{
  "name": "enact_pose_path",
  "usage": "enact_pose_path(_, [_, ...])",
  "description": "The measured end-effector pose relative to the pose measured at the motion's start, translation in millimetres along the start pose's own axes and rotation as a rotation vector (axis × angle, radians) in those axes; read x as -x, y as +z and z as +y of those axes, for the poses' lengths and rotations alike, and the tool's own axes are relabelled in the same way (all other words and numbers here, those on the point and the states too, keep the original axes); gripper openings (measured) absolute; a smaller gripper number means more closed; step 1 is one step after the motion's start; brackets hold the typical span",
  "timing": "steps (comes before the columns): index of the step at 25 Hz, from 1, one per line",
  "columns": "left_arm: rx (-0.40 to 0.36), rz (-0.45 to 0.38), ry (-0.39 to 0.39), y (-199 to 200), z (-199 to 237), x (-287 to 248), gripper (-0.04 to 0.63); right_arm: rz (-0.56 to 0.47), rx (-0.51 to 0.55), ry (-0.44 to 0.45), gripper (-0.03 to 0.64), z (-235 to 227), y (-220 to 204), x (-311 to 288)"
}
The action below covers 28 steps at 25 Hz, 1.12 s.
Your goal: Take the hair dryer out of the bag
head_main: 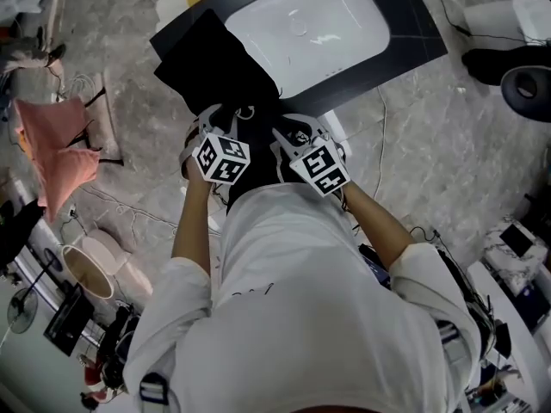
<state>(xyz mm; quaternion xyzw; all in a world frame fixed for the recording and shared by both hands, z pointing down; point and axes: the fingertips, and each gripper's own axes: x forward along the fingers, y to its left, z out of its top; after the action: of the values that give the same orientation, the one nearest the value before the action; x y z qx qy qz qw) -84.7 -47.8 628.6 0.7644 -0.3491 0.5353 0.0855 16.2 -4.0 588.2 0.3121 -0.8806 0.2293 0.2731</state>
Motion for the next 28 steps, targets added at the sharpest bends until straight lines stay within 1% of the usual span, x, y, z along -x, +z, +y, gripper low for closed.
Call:
enact_pose_path(4, [-0.018, -0.026, 0.008, 7.9, 28.2, -1.2, 0.067, 0.005, -0.02, -0.022, 0.094, -0.6, 10.4, -15.2])
enact_pose_path(10, [-0.031, -0.058, -0.015, 22.0, 72.1, -12.1, 0.058, -0.001, -0.052, -0.069, 0.095, -3.4, 31.8, -38.0])
enact_pose_path(15, [0.002, -0.089, -0.096, 30.3, 99.9, -25.4, 0.057, -0.003, -0.082, -0.109, 0.095, -3.6, 44.9, -55.8])
enact_pose_path(19, [0.061, -0.13, -0.165, 37.8, 116.0, -33.1, 0.058, 0.003, -0.103, -0.133, 0.095, 1.5, 52.5, -69.0])
enact_pose_path(23, [0.101, -0.155, -0.235, 42.9, 123.6, -41.3, 0.058, -0.008, -0.082, -0.117, 0.098, 14.3, 61.1, -88.1])
enact_pose_path(25, [0.103, -0.165, -0.264, 44.6, 124.2, -45.7, 0.058, 0.003, -0.077, -0.099, 0.098, 21.7, 65.7, -97.4])
enact_pose_path(28, [0.088, -0.177, -0.298, 44.5, 124.9, -49.1, 0.058, 0.024, -0.106, -0.08, 0.101, 29.0, 69.9, -111.6])
